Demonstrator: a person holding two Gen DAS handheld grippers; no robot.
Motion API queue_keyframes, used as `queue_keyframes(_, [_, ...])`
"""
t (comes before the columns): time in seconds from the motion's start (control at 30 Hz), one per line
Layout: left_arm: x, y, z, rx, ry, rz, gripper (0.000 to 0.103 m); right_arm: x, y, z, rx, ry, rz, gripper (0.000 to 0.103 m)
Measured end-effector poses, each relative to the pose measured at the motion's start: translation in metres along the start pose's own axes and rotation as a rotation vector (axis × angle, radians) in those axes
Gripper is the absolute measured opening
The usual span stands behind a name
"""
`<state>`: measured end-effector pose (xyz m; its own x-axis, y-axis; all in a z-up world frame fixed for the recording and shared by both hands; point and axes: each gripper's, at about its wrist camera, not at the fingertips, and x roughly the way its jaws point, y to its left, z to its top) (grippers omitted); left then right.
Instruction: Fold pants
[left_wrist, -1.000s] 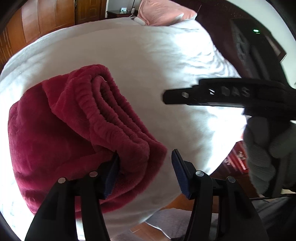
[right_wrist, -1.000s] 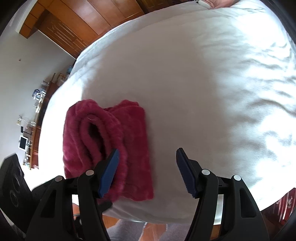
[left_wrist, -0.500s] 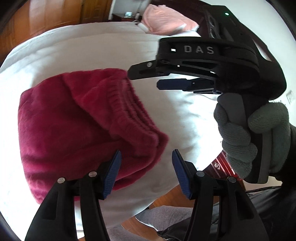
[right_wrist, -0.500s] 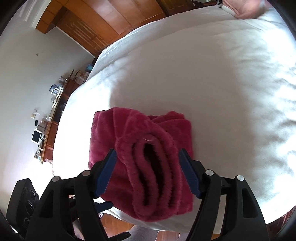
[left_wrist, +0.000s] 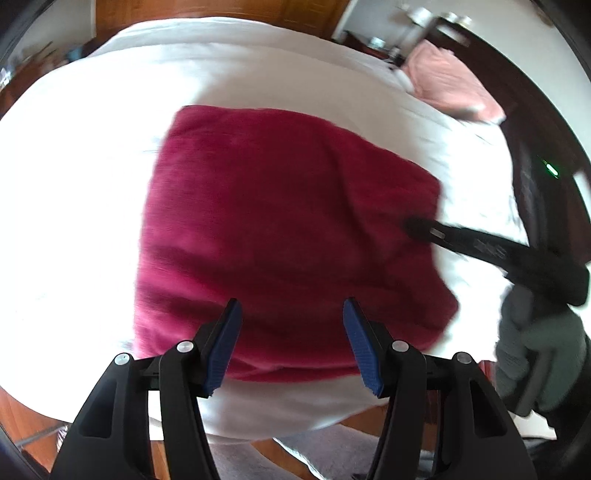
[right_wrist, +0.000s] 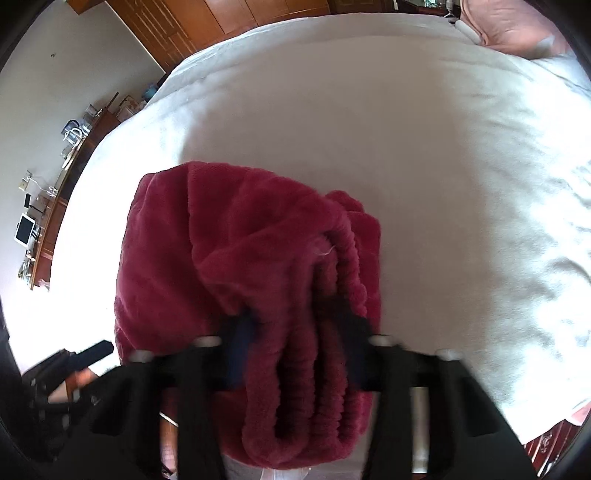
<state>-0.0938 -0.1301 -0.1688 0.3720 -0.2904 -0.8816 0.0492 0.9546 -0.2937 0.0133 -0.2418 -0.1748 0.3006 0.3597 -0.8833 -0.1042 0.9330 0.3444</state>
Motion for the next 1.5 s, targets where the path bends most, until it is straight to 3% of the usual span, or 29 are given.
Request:
queue_keyframes(0.03, [0.001,0.003,0.000,-0.005,-0.002,0.007,0.057,-0.001,-0.002,0.000,0.003,-0.006,-0.015,0.022])
queue_keyframes(0.13, [0.009,0.013,0.000,0.024,0.006,0.053,0.057,0.001,-0.012,-0.003,0.015,-0.006,-0.087,0.022])
queue_keyframes(0.3, [0.042,0.015,-0.021,0.101,0.109,0.083,0.057,0.024,-0.023,-0.009,0.032,0.027,-0.127,0.023])
queue_keyframes(0.37, [0.047,0.013,-0.030,0.123,0.121,0.078,0.061,0.036,-0.026,-0.013,0.010,0.042,-0.127,0.029])
queue_keyframes(0.43, [0.049,0.011,-0.037,0.149,0.124,0.083,0.062,0.041,-0.031,-0.014,-0.007,0.052,-0.128,0.042])
queue_keyframes(0.53, [0.049,0.011,-0.035,0.154,0.124,0.084,0.063,0.028,-0.037,-0.014,0.022,0.044,-0.088,0.044])
queue_keyframes(0.63, [0.044,0.015,-0.030,0.124,0.122,0.071,0.063,0.003,-0.026,-0.014,0.001,-0.005,-0.107,0.044])
queue_keyframes(0.73, [0.040,0.016,-0.025,0.105,0.118,0.069,0.063,-0.031,0.007,-0.017,-0.095,-0.140,-0.162,0.045])
queue_keyframes(0.87, [0.036,0.019,-0.021,0.097,0.118,0.065,0.063,-0.040,0.050,-0.016,-0.250,-0.217,-0.136,0.045])
queue_keyframes(1.03, [0.034,0.022,-0.025,0.107,0.121,0.066,0.063,-0.006,0.067,0.001,-0.294,-0.160,-0.096,0.045])
queue_keyframes(1.17, [0.035,0.021,-0.027,0.109,0.124,0.067,0.063,0.034,0.039,0.014,-0.189,-0.051,-0.082,0.045])
queue_keyframes(1.5, [0.035,0.019,-0.024,0.112,0.122,0.067,0.063,0.072,0.027,0.030,-0.156,-0.004,-0.118,0.044])
